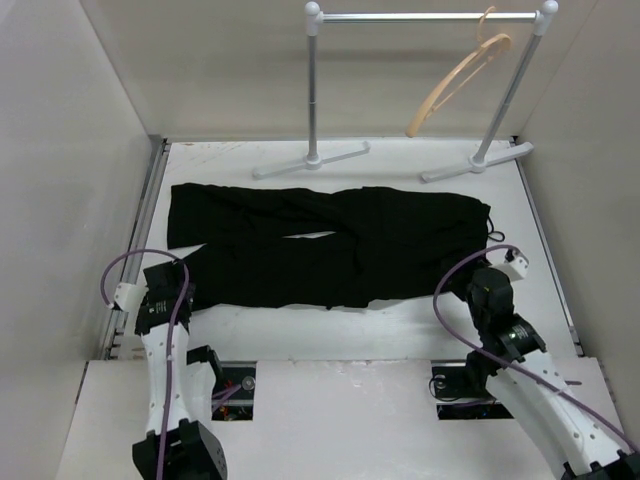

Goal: Place the trousers on the hanger
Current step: Fold the trousers

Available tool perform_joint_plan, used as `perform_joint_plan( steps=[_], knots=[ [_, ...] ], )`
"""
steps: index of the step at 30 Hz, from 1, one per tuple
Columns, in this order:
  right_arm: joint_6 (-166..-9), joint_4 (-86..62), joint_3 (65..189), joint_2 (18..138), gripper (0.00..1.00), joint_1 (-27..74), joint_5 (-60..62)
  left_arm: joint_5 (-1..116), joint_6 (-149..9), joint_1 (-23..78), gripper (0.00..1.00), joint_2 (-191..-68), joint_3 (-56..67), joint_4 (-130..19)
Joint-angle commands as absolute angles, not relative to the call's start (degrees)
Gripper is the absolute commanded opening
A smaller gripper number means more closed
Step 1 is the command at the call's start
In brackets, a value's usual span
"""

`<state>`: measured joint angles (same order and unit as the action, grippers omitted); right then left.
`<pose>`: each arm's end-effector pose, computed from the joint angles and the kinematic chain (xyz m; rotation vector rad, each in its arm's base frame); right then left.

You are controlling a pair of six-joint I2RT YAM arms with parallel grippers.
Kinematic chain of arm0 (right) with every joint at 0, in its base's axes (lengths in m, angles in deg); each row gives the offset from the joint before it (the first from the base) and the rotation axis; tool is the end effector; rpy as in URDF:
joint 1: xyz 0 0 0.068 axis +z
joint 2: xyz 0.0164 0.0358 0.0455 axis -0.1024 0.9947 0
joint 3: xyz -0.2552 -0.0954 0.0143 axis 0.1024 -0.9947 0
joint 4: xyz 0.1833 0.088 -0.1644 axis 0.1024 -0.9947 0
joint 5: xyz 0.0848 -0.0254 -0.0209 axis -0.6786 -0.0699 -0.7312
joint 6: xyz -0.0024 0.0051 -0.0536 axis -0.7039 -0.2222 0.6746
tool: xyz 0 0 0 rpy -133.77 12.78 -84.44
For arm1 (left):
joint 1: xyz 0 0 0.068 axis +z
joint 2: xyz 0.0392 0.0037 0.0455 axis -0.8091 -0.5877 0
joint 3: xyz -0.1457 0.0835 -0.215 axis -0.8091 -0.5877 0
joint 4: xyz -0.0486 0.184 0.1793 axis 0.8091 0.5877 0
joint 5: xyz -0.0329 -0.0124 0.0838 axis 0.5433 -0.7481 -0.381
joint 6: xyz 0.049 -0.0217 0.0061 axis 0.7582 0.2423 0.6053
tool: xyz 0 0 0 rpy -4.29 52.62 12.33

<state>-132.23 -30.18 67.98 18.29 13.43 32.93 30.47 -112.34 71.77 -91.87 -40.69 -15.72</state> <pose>0.1190 0.0261 0.2069 0.8074 1.7900 0.3991 0.1227 0.0512 0.2015 -1.5089 1.8319 0.0939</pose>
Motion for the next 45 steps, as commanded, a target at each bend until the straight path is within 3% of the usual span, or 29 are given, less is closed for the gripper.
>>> perform_joint_plan(
  steps=[1, 8, 10, 15, 19, 23, 25, 29, 30, 32, 35, 37, 45],
  knots=[
    [-130.6, -27.5, 69.3, 21.9, 0.66, 15.8, 31.2, 32.8, -116.3, 74.1, 0.72, -95.1, -40.2, -10.7],
    [-129.3, -21.3, 71.7, 29.5, 0.68, 20.0, 31.0, 26.8, -117.5, 79.0, 0.66, -100.3, -37.9, -8.4],
    [-129.2, -19.9, 72.6, 31.7, 0.68, 21.3, 31.0, 25.9, -117.3, 81.4, 0.59, -102.7, -37.9, -12.1],
    [-129.3, -18.7, 73.0, 34.8, 0.69, 23.9, 32.7, 25.8, -117.6, 83.4, 0.57, -114.4, -39.4, -23.6],
    [-130.3, -19.0, 71.9, 34.6, 0.69, 23.9, 34.2, 24.2, -118.2, 82.4, 0.29, -117.5, -39.3, -27.9],
    [-130.7, -21.3, 71.3, 35.3, 0.68, 21.3, 36.7, 19.6, -115.0, 77.8, 0.16, -110.7, -33.8, -28.1],
    [-130.5, -23.7, 71.4, 35.4, 0.59, 19.0, 38.2, 16.1, -112.9, 75.5, 0.12, -108.9, -29.9, -27.9],
    [-132.3, -31.4, 72.4, 34.3, 0.16, 13.1, 42.7, 10.4, -108.6, 74.0, 0.08, -109.5, -24.3, -29.8],
    [-133.0, -32.8, 72.5, 34.3, 0.15, 12.2, 44.2, 9.1, -108.3, 73.0, 0.08, -109.9, -24.2, -30.8],
    [-134.4, -34.5, 72.5, 35.4, 0.20, 10.7, 45.6, 8.1, -109.0, 70.5, 0.08, -110.0, -26.3, -33.8],
    [-134.9, -34.3, 73.6, 40.6, 0.54, 10.5, 48.0, 6.9, -109.7, 66.5, 0.08, -109.7, -29.8, -37.3],
    [-135.0, -33.7, 74.8, 44.1, 0.63, 10.2, 49.0, 7.3, -110.2, 65.8, 0.08, -108.9, -31.4, -38.9],
    [-135.3, -28.6, 76.7, 53.6, 0.66, 2.6, 43.5, 10.3, -110.4, 64.3, 0.08, -107.3, -31.5, -42.2]
  ],
)
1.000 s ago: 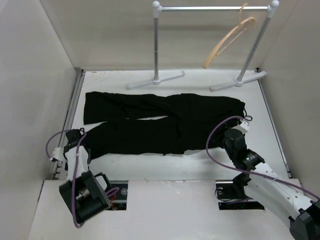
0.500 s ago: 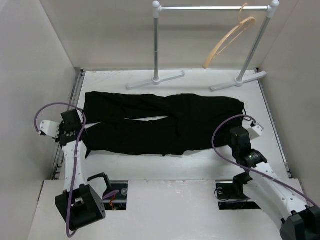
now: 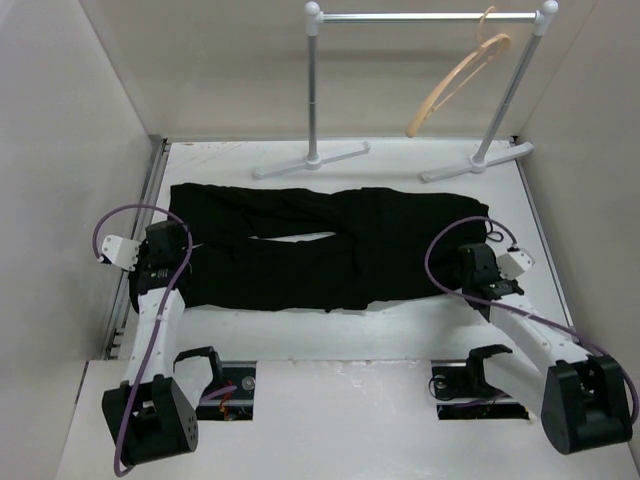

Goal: Place the trousers on the hanger
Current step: Fold the trousers

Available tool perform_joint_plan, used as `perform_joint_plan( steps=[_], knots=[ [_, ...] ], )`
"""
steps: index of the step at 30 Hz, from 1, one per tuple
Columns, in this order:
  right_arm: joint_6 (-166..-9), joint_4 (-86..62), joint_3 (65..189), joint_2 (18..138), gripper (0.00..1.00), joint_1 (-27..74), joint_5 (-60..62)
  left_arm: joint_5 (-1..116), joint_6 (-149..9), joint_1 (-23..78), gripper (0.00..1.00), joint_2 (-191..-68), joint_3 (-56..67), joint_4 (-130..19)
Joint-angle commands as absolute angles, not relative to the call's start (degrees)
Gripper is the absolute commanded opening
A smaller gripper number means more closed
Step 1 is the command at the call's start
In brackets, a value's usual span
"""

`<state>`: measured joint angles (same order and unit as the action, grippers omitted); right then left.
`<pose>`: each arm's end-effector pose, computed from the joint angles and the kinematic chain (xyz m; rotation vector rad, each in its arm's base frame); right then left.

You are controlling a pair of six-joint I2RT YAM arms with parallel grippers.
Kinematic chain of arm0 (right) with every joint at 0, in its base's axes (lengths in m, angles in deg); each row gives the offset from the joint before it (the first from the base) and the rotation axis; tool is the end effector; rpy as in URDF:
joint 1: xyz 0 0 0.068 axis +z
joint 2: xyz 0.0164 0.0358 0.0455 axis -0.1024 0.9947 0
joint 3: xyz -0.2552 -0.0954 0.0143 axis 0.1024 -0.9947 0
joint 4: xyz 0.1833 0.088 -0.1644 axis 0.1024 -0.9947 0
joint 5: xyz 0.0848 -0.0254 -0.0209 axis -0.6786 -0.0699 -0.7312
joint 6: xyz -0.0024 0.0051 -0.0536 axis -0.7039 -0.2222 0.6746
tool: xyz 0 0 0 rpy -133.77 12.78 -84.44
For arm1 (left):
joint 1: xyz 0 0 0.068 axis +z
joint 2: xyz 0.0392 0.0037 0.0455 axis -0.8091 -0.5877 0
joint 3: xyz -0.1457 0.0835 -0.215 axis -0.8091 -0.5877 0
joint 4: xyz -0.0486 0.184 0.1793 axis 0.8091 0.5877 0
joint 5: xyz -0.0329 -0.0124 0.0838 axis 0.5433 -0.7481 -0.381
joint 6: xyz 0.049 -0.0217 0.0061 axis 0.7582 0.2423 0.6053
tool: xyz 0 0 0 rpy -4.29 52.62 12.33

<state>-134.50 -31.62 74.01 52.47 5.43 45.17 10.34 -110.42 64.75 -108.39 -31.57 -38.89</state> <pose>0.1716 0.0127 0.1666 1.0571 2.0173 -0.2227 0.1927 0.0592 0.2475 -1.3618 1.5002 0.2752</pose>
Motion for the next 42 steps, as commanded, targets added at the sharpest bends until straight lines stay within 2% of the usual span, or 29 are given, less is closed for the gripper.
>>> perform_joint_plan(
  steps=[1, 3, 4, 7, 8, 11, 13, 14, 16, 20, 24, 30, 33, 35, 38, 42],
  knots=[
    [-135.3, -27.9, 76.9, 54.5, 0.66, 1.3, 42.6, 11.5, -110.9, 64.1, 0.09, -107.3, -32.4, -42.1],
    [-134.7, -25.9, 77.9, 57.9, 0.61, -1.1, 40.3, 13.9, -112.4, 64.1, 0.14, -106.1, -35.0, -41.6],
    [-134.6, -25.1, 78.4, 59.9, 0.56, -2.0, 39.3, 14.7, -112.6, 64.2, 0.16, -105.2, -36.7, -41.7],
    [-134.4, -21.5, 79.6, 66.5, 0.37, -3.9, 36.5, 15.8, -112.4, 67.6, 0.17, -104.4, -38.7, -41.9],
    [-134.4, -20.7, 80.1, 68.2, 0.28, -4.5, 35.6, 16.9, -112.4, 68.5, 0.19, -104.7, -38.7, -41.9],
    [-134.1, -20.3, 80.9, 68.4, 0.09, -5.7, 34.9, 19.5, -112.7, 68.8, 0.40, -104.3, -38.2, -41.1],
    [-134.1, -20.6, 80.7, 65.6, 0.02, -6.2, 35.5, 19.6, -112.7, 69.6, 0.55, -102.9, -38.6, -38.9],
    [-133.9, -20.9, 80.3, 63.4, 0.01, -7.0, 36.0, 19.6, -112.4, 70.3, 0.59, -102.0, -38.6, -37.2],
    [-133.7, -21.6, 79.9, 58.5, 0.01, -8.9, 36.8, 19.4, -112.1, 71.7, 0.61, -99.6, -38.3, -32.9],
    [-134.0, -21.8, 80.8, 54.4, 0.01, -10.0, 36.4, 20.1, -112.1, 72.7, 0.54, -93.6, -38.0, -23.8],
    [-134.0, -20.0, 81.2, 55.6, 0.01, -9.7, 36.2, 21.8, -112.7, 76.3, 0.51, -90.5, -38.3, -16.3],
    [-133.7, -17.3, 80.6, 57.6, 0.03, -9.4, 34.1, 31.2, -114.7, 82.7, 0.50, -94.3, -43.6, -18.4],
    [-133.8, -16.7, 80.7, 58.3, 0.03, -8.7, 33.7, 31.1, -114.0, 85.2, 0.51, -96.7, -45.8, -26.4],
    [-133.8, -16.7, 80.8, 58.6, 0.03, -7.9, 33.5, 30.4, -114.1, 85.5, 0.44, -99.3, -45.8, -31.2],
    [-133.9, -17.2, 80.3, 57.9, 0.03, -6.4, 34.2, 30.3, -114.1, 84.5, 0.15, -101.2, -44.5, -35.8],
    [-134.2, -19.8, 80.0, 55.2, 0.03, -5.0, 36.1, 29.1, -112.8, 79.6, 0.01, -95.0, -40.2, -35.9]
  ],
)
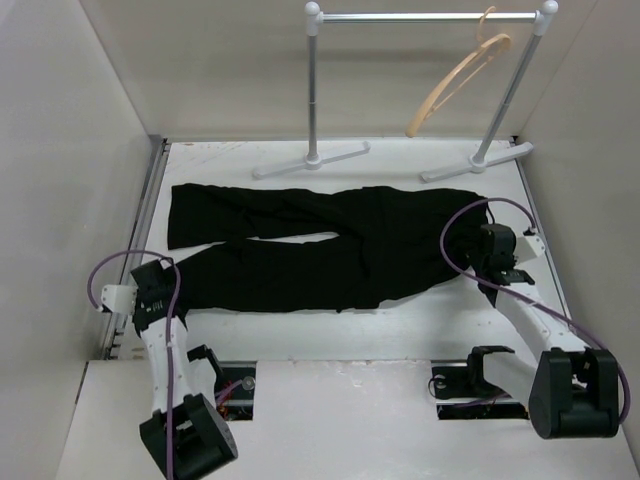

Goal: Place the trousers on the hanger
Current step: Fold the trousers

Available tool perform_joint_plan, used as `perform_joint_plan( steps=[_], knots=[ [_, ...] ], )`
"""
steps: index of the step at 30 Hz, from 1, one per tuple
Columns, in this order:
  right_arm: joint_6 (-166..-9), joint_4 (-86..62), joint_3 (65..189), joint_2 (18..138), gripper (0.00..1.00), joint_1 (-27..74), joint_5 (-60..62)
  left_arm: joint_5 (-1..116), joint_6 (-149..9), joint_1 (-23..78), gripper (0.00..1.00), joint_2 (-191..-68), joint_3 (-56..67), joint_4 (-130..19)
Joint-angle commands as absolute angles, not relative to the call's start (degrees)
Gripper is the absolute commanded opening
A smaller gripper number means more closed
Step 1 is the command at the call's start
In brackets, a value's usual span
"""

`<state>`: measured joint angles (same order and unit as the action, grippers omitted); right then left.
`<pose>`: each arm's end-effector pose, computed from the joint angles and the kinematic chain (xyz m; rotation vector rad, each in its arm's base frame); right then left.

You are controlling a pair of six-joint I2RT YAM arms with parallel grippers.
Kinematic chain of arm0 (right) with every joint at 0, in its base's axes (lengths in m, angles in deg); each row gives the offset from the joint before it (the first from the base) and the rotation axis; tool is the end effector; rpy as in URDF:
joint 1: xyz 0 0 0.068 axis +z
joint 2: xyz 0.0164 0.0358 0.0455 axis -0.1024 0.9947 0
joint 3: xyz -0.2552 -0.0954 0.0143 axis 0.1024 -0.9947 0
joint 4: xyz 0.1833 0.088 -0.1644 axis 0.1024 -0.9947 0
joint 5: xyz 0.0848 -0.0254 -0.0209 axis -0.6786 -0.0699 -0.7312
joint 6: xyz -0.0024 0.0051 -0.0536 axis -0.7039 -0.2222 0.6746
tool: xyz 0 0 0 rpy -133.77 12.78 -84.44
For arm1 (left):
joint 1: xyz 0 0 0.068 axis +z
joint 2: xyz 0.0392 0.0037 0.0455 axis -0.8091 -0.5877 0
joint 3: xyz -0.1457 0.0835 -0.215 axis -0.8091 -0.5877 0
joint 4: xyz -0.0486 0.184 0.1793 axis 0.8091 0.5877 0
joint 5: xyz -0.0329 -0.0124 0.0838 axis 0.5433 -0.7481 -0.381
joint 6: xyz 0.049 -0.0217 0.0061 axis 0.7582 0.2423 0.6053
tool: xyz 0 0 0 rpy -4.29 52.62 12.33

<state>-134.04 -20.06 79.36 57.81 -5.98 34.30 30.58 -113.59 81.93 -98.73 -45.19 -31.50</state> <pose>0.2094 -0.0158 0.1913 1.1945 1.8603 -0.0034 0.1327 0.0831 0.1812 -1.6473 1.6145 0.1366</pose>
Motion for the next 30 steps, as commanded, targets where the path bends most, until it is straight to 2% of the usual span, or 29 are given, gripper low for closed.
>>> perform_joint_plan(
  steps=[1, 8, 13, 17, 21, 23, 26, 30],
  knots=[
    [-134.3, -21.2, 80.2, 53.6, 0.03, -5.0, 36.4, 27.9, -112.4, 78.2, 0.00, -94.3, -38.1, -35.2],
    [-133.1, -34.9, 84.5, 36.4, 0.02, -5.0, 39.2, 19.0, -113.1, 71.0, 0.00, -93.7, -28.9, -35.2],
    [-132.5, -47.4, 89.4, 23.5, 0.02, -5.2, 39.8, 19.0, -111.9, 72.5, 0.00, -92.1, -18.1, -27.4],
    [-129.6, -53.6, 90.6, 17.0, 0.02, -8.6, 40.8, 16.8, -111.5, 72.3, 0.00, -92.1, -15.3, -23.1],
    [-129.7, -50.5, 84.7, 18.2, 0.02, -14.3, 35.5, 12.8, -110.2, 72.1, 0.00, -97.1, -15.4, -24.2],
    [-131.4, -46.9, 81.8, 21.5, 0.03, -16.2, 31.8, 14.4, -110.7, 71.3, 0.00, -100.4, -15.4, -25.1],
    [-131.6, -43.7, 80.8, 25.8, 0.02, -18.4, 31.2, 14.6, -110.6, 71.5, 0.00, -105.3, -15.5, -27.9],
    [-132.1, -42.9, 80.4, 24.1, 0.02, -18.7, 32.2, 13.8, -110.5, 70.1, 0.00, -110.0, -14.1, -30.1]
  ],
)
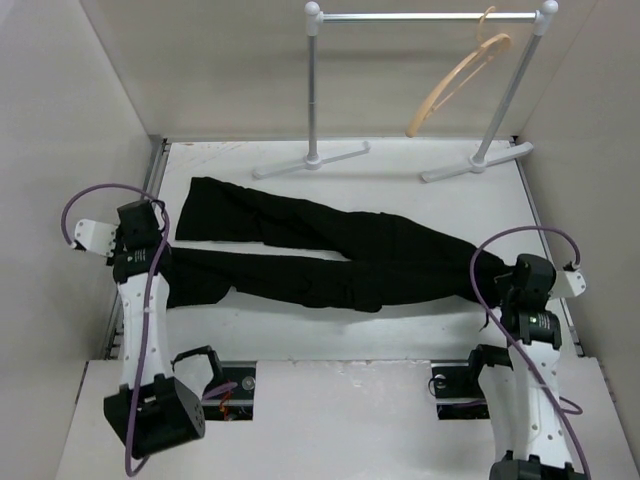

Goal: Place the trousers on the hanger
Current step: Fold the trousers

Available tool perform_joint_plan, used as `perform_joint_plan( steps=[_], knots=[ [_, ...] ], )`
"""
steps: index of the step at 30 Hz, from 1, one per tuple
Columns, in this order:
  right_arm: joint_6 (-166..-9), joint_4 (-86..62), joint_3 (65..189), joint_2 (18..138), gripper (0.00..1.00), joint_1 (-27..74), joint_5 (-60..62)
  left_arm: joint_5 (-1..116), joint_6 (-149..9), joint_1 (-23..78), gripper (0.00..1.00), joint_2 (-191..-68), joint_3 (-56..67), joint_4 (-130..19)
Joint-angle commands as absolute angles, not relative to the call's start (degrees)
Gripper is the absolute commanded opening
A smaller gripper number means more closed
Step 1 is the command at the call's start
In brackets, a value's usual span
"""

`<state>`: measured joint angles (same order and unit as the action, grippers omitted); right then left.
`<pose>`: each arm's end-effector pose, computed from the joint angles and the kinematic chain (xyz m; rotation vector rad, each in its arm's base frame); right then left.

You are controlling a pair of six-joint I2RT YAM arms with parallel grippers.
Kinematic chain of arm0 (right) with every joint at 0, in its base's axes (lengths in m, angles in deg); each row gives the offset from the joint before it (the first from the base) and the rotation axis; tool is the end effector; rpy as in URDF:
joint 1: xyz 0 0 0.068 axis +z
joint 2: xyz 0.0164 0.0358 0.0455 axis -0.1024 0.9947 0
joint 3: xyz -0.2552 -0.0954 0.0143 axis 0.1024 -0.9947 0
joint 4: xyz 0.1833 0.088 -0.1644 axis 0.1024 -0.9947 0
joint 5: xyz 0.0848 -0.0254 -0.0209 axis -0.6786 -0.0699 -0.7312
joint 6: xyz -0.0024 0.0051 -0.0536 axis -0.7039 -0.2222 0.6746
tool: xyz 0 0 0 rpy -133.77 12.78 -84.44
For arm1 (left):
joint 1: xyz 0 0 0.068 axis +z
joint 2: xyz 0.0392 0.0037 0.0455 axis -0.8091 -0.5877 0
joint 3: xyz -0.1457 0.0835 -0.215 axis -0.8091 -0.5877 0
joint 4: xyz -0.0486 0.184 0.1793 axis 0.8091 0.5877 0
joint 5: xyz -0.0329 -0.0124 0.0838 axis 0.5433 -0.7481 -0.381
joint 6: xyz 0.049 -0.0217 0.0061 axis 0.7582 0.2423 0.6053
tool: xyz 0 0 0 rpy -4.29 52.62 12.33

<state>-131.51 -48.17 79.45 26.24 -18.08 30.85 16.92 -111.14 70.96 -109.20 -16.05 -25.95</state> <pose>0.1149 -0.0387 0.2319 1.3134 1.7361 -0.0510 0.1903 0.0778 0.3156 -1.4187 1.4627 0.2046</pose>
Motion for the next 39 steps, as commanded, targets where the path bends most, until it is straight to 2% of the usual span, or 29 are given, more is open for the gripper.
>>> perform_joint_plan(
  steps=[1, 7, 16, 23, 26, 29, 31, 32, 33, 35, 36, 39],
  knots=[
    [-132.2, -42.2, 80.4, 24.8, 0.02, -18.7, 32.7, 13.2, -110.4, 68.6, 0.00, -111.6, -13.2, -31.2],
    [-135.1, -35.9, 83.9, 35.8, 0.02, -18.8, 33.4, 8.3, -108.2, 61.7, 0.00, -125.7, -1.8, -33.6],
    [-135.0, -30.0, 92.2, 49.4, 0.05, -19.5, 33.1, 8.3, -102.3, 60.2, 0.00, -141.2, 13.4, -37.4],
    [-134.7, -22.8, 101.3, 70.9, 0.04, -20.5, 31.9, 10.6, -97.7, 59.6, 0.02, -160.9, 29.8, -36.0],
    [-134.9, -21.6, 105.6, 78.7, 0.07, -20.2, 32.1, 10.9, -95.9, 59.3, 0.06, -167.4, 34.8, -36.6],
    [-135.0, -20.8, 109.8, 84.6, 0.18, -20.2, 33.5, 12.8, -93.8, 59.2, 0.18, -173.1, 39.9, -37.4],
    [-134.7, -20.4, 112.3, 86.6, 0.22, -20.2, 34.1, 14.4, -91.5, 58.6, 0.23, -174.1, 40.9, -41.4],
    [-134.7, -20.3, 113.0, 87.0, 0.25, -20.2, 34.2, 15.0, -89.7, 58.3, 0.29, -174.1, 41.2, -44.0],
    [-134.6, -19.9, 113.9, 87.2, 0.34, -19.9, 34.2, 15.8, -88.0, 58.1, 0.36, -173.5, 41.2, -46.1],
    [-133.1, -19.2, 114.5, 86.5, 0.59, -19.3, 34.1, 16.5, -86.5, 57.3, 0.62, -170.6, 39.3, -47.5],
    [-132.4, -18.8, 114.3, 85.3, 0.71, -18.5, 34.2, 16.9, -86.6, 57.0, 0.71, -168.0, 36.9, -47.7],
    [-130.8, -17.3, 110.9, 80.1, 0.89, -17.1, 34.2, 16.9, -87.9, 54.5, 0.81, -156.5, 20.6, -51.7]
  ],
)
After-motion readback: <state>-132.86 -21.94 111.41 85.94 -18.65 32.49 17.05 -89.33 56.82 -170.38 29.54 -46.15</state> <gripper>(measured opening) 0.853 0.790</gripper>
